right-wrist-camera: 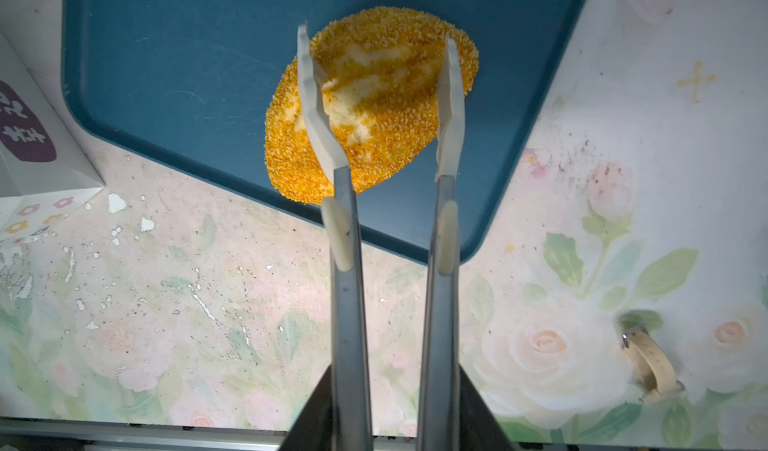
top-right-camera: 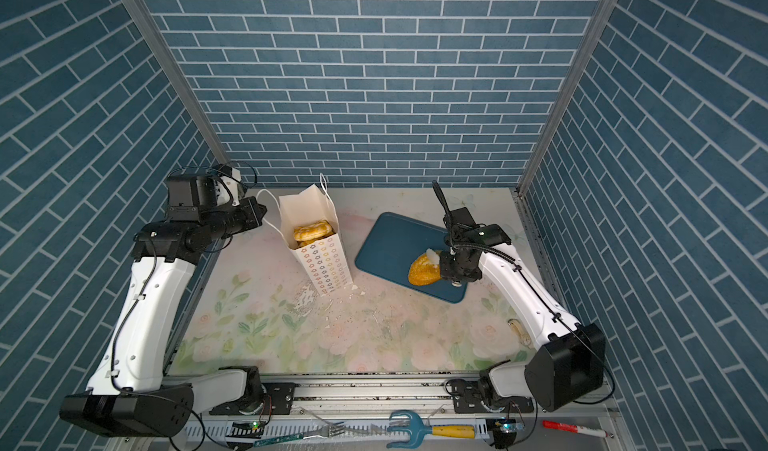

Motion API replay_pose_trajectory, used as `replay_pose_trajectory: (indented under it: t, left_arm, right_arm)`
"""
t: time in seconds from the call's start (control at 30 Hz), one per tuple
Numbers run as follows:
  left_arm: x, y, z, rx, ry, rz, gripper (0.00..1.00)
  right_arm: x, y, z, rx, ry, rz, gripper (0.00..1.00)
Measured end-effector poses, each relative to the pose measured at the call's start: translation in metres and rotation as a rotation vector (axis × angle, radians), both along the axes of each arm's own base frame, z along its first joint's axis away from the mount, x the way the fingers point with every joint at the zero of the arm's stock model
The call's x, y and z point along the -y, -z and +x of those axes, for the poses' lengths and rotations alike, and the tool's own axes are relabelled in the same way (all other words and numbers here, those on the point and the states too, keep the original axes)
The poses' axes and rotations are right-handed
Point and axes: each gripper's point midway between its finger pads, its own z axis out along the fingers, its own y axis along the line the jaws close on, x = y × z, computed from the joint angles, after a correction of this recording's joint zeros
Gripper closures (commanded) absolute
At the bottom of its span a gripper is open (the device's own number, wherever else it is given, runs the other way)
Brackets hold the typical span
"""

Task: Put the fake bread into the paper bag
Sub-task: 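Close the tongs on the sugar-coated oval loaf on the tray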

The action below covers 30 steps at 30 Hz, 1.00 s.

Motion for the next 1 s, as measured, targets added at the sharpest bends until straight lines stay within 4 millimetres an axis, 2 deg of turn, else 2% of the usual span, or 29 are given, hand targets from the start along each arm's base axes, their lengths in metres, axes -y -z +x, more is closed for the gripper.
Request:
replay_pose_trajectory:
  t: [0.2,0.33,0.47,0.6,0.83,1.0]
  left_arm:
    - [-0.001,0.0,0.0,-0.001,-0.005,0.003,0.91]
    - [-0.001,0.002,0.0,-0.003,-0.006,0.004,0.91]
    - [-0.002,0.002,0.0,-0.003,-0.009,0.005,0.91]
    - [-0.002,0.004,0.0,-0.008,-0.009,0.004,0.91]
    - [-0.002,0.004,0.0,-0.008,-0.009,0.005,0.92]
    - [-0.002,0.005,-0.001,-0.009,-0.009,0.005,0.92]
  right_arm:
    - [-0.022,0.003,0.021,0.024,-0.128,0.043,0.61]
    - [-0.028,-0.022,0.042,0.095,-0.152,0.043,0.61]
    - [-0.031,-0.047,0.05,0.151,-0.112,0.063,0.61]
    - [-0.034,-0.045,0.04,0.123,-0.058,0.047,0.6]
    - [-0.042,-0.016,0.01,0.033,0.051,0.046,0.55]
    - [-0.053,-0.003,0.005,0.006,0.086,0.071,0.54]
